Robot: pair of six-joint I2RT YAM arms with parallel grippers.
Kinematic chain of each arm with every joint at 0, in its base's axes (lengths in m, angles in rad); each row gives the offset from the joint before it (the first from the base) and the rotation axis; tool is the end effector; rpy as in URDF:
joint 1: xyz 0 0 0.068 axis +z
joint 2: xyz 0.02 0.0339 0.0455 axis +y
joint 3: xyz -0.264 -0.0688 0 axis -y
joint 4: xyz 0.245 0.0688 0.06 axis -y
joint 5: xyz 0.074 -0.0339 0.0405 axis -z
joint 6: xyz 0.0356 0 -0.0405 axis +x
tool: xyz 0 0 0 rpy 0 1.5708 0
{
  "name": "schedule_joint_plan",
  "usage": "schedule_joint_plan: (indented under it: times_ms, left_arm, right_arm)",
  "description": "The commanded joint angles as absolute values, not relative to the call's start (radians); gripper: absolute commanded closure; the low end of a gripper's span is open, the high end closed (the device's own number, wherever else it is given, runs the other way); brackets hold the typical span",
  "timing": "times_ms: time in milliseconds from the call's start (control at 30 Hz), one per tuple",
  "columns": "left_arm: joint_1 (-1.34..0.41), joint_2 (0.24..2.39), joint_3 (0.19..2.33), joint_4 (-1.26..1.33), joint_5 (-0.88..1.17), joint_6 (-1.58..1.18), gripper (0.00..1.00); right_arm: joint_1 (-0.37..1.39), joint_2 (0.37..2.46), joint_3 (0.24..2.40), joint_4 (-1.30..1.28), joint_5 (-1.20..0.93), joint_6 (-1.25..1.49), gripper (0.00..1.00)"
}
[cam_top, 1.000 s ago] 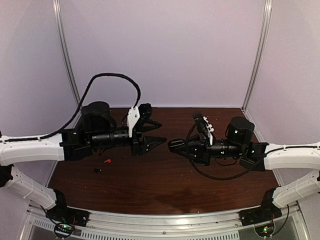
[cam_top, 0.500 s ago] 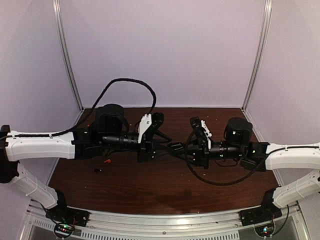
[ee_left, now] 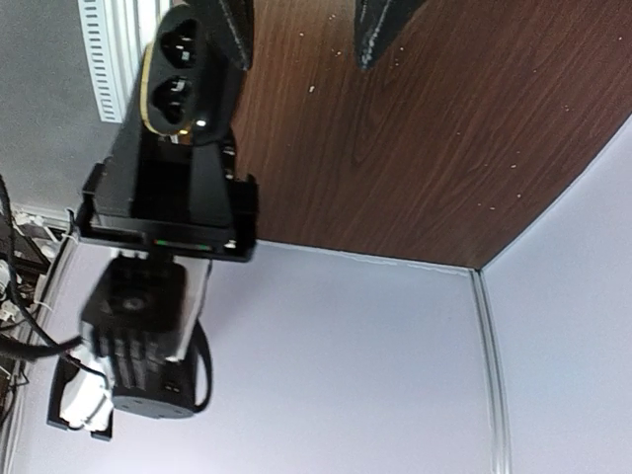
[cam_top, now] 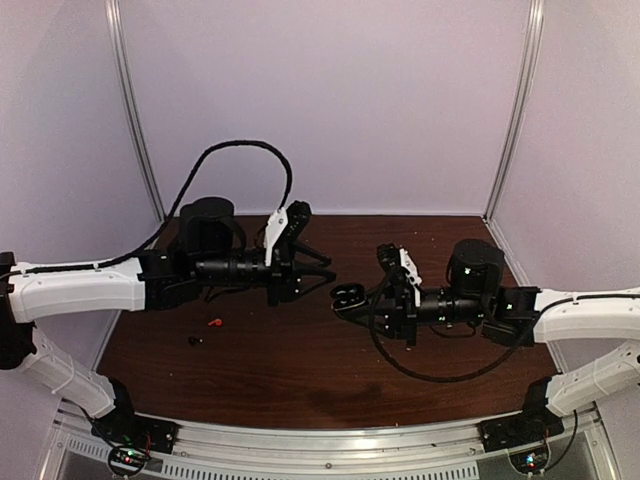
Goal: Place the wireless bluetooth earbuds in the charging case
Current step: Open the charging case, then move the left earbud to the center of the board.
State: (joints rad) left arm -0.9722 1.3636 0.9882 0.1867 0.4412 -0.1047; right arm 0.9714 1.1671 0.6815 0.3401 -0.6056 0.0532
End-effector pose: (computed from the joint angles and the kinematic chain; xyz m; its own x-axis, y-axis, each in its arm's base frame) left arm 0.1677 -0.2729 0.3179 -0.2079 0.1371 -0.9685 0.9669 0.1783 -0.1823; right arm 0.1317 0.2287 0.2800 -0.1347 -0.1196 -0.9836 -0.9908 0.0051 0.1350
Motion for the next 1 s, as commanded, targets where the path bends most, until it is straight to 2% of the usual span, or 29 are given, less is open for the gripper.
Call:
schedule_joint_plan:
  times_ms: [0, 100, 300, 433, 800, 900, 967]
  left_arm:
    - [-0.95, 1.347, 0.979, 0.249, 0.411, -0.135, 0.64]
    - [-0.951, 1.344, 0.971, 0.254, 0.411, -0.128, 0.62]
    - [-0.931, 1.302, 0.939, 0.258, 0.39, -0.131, 0.46]
    - [-0.826, 1.258, 0.898, 0.224, 0.355, -0.231, 0.44]
    - [-0.416, 1.243, 0.847, -0.105, 0.218, -0.473, 0.42]
    - [-0.382, 1.216, 0.796, -0.138, 0.118, -0.552, 0.42]
    - [-0.381, 1.185, 0.771, -0.184, 0.036, -0.587, 0.38]
  right_arm:
    - [0.987, 1.144, 0.687, 0.355, -0.631, 0.029, 1.0]
    - [0.988, 1.141, 0.687, 0.355, -0.624, 0.03, 1.0]
    - [0.987, 1.134, 0.671, 0.371, -0.582, 0.046, 1.0]
    - [0.973, 1.134, 0.66, 0.397, -0.568, 0.086, 1.0]
    - [0.925, 1.142, 0.624, 0.48, -0.607, 0.147, 1.0]
    - [0.922, 1.137, 0.621, 0.475, -0.605, 0.148, 1.0]
    - [0.92, 1.134, 0.617, 0.465, -0.6, 0.144, 1.0]
